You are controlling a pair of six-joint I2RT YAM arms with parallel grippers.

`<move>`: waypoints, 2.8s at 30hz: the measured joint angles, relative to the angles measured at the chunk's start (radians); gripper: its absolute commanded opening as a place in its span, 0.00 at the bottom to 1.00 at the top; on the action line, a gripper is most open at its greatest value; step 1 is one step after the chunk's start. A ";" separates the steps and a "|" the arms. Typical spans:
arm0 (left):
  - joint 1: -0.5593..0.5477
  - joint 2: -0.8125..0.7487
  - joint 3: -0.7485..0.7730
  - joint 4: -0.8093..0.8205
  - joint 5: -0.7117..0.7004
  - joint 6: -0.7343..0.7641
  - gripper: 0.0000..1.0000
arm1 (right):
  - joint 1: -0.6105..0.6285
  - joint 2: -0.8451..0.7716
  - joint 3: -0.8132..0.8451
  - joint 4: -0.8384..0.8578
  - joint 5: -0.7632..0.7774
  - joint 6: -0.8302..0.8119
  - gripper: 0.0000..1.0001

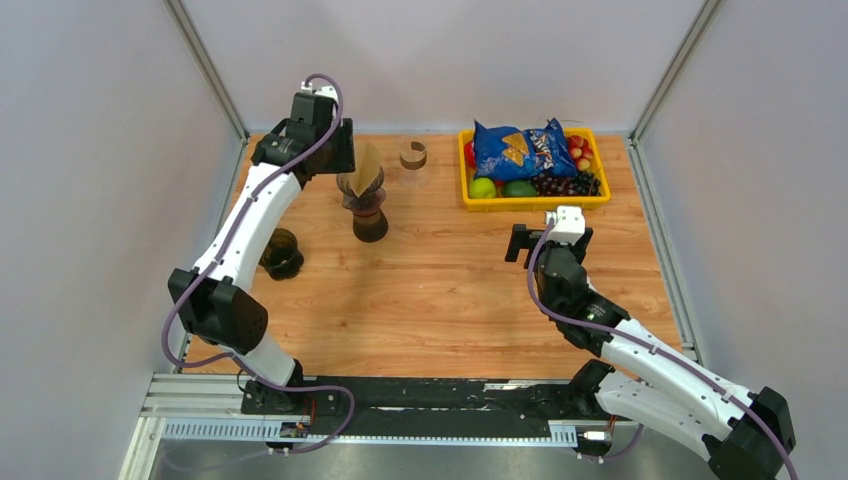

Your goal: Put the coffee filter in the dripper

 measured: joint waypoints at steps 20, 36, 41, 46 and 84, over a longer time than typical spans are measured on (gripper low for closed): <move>-0.043 -0.015 0.127 0.028 0.108 -0.024 0.46 | 0.000 0.002 0.000 0.000 0.000 -0.008 1.00; -0.079 0.140 0.163 -0.044 0.010 -0.025 0.35 | 0.000 0.014 0.000 -0.018 0.005 -0.015 1.00; -0.079 0.146 0.161 -0.052 -0.008 -0.025 0.33 | 0.000 0.023 0.000 -0.022 0.012 -0.016 1.00; -0.079 0.172 0.153 -0.061 -0.017 -0.026 0.31 | 0.000 0.024 0.000 -0.030 0.016 -0.017 1.00; -0.079 0.242 0.110 -0.096 -0.007 -0.023 0.32 | 0.000 0.034 0.000 -0.038 0.019 -0.023 1.00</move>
